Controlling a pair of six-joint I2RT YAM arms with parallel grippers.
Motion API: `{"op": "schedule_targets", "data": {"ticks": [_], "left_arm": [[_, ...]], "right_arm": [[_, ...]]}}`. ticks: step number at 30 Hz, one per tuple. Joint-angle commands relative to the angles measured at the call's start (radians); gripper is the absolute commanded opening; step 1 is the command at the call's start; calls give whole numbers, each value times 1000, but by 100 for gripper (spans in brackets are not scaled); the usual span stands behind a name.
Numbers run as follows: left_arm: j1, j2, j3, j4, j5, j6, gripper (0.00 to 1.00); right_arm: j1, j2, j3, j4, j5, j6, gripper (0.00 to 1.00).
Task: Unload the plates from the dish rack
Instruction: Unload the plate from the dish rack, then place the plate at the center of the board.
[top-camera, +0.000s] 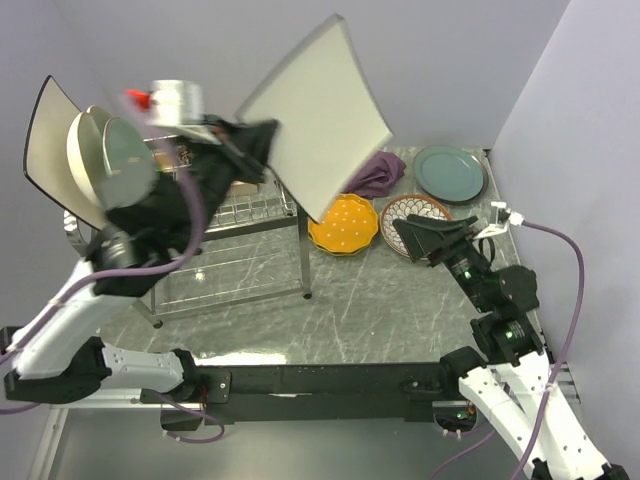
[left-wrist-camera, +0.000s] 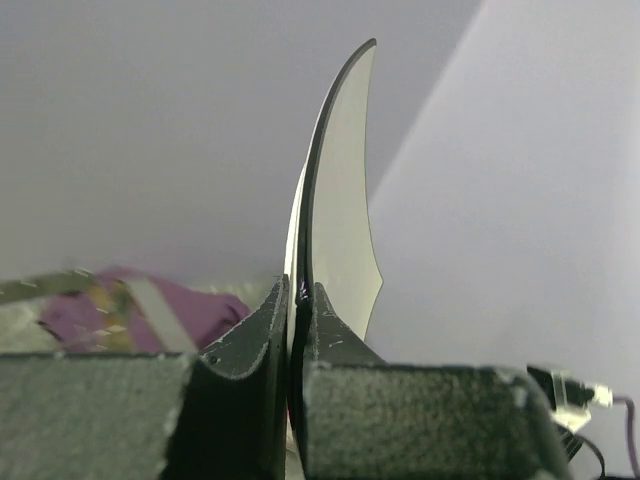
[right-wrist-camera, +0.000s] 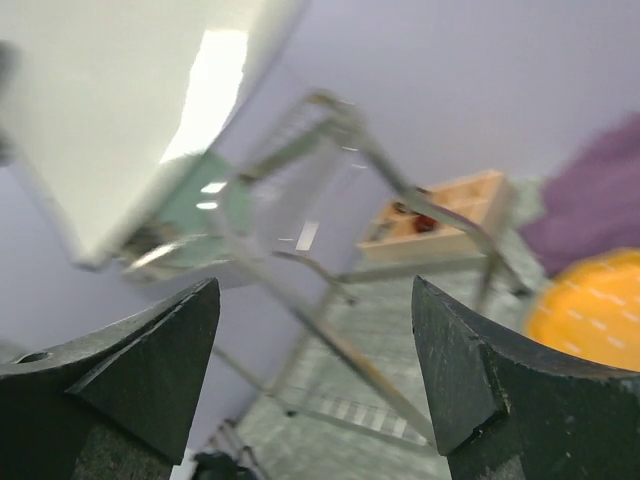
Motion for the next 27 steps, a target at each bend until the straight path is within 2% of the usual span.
{"op": "schedule_targets", "data": {"ticks": [1,7,12,16,18,23,26,27], "left_arm": [[-4,6,-5,278,211,-189,1],[-4,11,-115,399,293,-298,1],[-4,-24,-246,506,321,-368,1],[-4,-44,-299,560,329,-398,1],[-4,-53,-324,572,318,-395,1],[-4,-46,-307,560,281,-347,1],[-4,-50,-310,569,260,-319,1],[-4,-52,-312,572,246,-313,1]], "right_arm": [[7,-61,-60,253,-123,130,84],[7,-124,-143,398,-54,263,86],[7,-125,-157,359,27,349,86],[7,-111,-194,410,35,401,85],[7,-108,-188,351,46,420,85],[7,-131,-198,349,52,392,85],[7,-147,-151,248,67,345,87],[7,-153,-125,167,92,334,88]]}}
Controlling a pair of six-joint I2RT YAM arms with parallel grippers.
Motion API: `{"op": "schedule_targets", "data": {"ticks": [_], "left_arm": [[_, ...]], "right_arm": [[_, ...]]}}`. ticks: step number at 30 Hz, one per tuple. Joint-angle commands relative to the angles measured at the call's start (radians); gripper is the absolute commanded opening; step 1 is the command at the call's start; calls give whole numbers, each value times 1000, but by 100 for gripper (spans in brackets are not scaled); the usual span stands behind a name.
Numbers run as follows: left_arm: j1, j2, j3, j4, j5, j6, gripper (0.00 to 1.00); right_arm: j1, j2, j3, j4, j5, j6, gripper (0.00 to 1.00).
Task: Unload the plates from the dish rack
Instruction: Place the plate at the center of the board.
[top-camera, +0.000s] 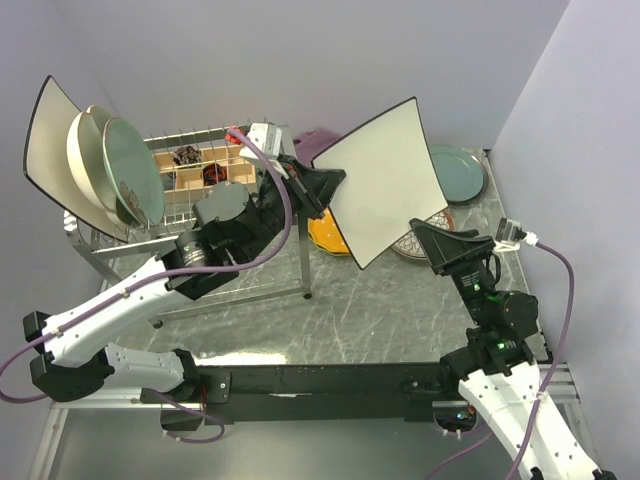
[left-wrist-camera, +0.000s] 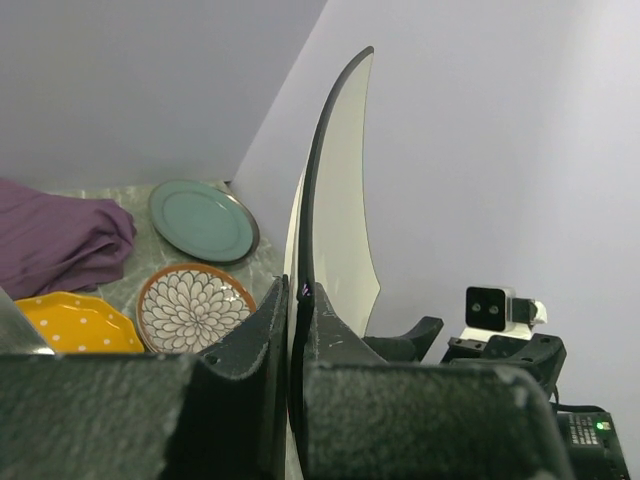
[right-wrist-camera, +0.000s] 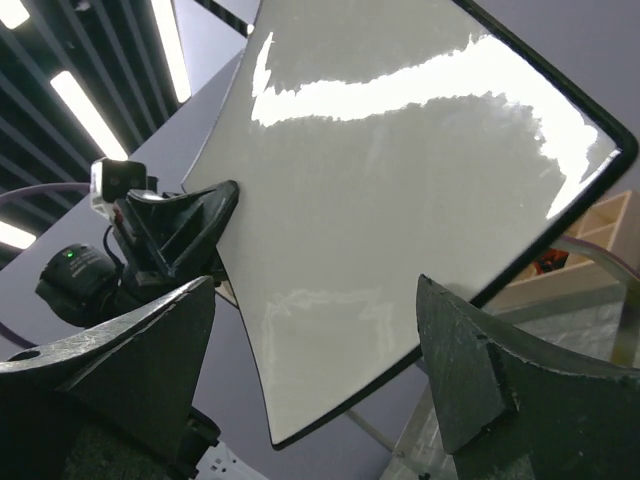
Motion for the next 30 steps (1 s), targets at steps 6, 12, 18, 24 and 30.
{"op": "schedule_targets", "data": {"ticks": [6,12,18,24,30], "left_arm": [[-5,-107,44,363,-28,-33,1],[-3,-108,20,361,31,-99,1],[-3,-122,-43,393,69,-157,1],[-3,-126,-146,471,94,-207,1],[-3,-111,-218,521,111,-242,1]], "right_arm": [[7,-83,31,-250,117,15,92],[7,-31,16,-134,76,20,93],[7,12,-24,130,-11,31,91],[7,42,-39,219,-24,75,83],[7,67,-72,255,-44,143,38]]}}
